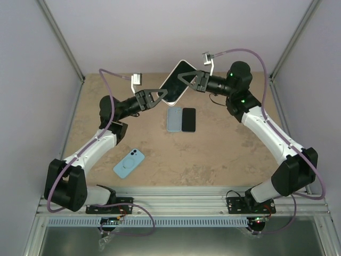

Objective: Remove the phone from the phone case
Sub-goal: Remove the phone case from the phone.

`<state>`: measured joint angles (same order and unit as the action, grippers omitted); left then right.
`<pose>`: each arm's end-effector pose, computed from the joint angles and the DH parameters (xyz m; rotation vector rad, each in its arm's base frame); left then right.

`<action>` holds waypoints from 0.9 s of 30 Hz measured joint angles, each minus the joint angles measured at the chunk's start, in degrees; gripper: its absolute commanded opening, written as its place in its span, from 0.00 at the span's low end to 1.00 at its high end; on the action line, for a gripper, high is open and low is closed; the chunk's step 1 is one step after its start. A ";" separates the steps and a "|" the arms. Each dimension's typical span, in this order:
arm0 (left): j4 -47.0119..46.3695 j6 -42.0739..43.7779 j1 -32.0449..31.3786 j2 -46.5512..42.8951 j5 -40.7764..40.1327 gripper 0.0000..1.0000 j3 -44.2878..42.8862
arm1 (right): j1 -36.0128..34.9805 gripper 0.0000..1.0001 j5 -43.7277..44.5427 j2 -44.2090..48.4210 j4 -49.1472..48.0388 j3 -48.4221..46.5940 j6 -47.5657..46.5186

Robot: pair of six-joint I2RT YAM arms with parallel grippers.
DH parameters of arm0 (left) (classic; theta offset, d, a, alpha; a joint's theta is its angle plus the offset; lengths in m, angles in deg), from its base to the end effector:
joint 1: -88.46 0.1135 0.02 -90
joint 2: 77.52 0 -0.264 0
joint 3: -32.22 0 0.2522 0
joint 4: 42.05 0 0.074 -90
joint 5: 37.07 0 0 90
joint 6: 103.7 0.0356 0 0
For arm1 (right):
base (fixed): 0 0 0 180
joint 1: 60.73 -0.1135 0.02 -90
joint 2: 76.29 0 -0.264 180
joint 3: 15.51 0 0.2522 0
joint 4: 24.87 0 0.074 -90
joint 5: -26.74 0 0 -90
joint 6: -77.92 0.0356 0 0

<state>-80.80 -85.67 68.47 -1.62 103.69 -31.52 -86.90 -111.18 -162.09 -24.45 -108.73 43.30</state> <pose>0.2617 -0.1245 0.3596 0.3068 1.5035 -1.8179 0.3006 0.1771 0.4213 -0.3682 1.7226 1.6917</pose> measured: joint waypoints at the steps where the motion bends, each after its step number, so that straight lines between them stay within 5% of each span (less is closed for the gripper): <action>1: 0.26 0.26 0.00 0.02 -0.13 0.00 0.17 | 0.02 0.02 -0.22 0.00 0.04 0.00 0.59; 4: 0.26 0.94 0.00 0.00 0.00 0.01 0.55 | 0.13 0.01 -0.85 0.04 0.07 0.00 1.92; 8: 1.25 2.05 -0.13 0.00 -0.02 0.31 0.48 | 0.57 0.01 -1.55 0.07 -0.11 0.22 1.90; 15: 12.81 11.58 0.74 0.00 3.04 0.62 -1.95 | 4.66 0.01 -2.60 1.22 -0.85 3.80 1.49; 27: 47.52 44.33 3.21 0.00 12.57 0.68 -10.47 | 10.27 0.01 -15.58 1.86 -1.75 8.87 -6.40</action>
<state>-33.28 -41.34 71.68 -1.62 116.26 -41.99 -76.63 -126.77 -160.23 -26.20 -99.86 36.89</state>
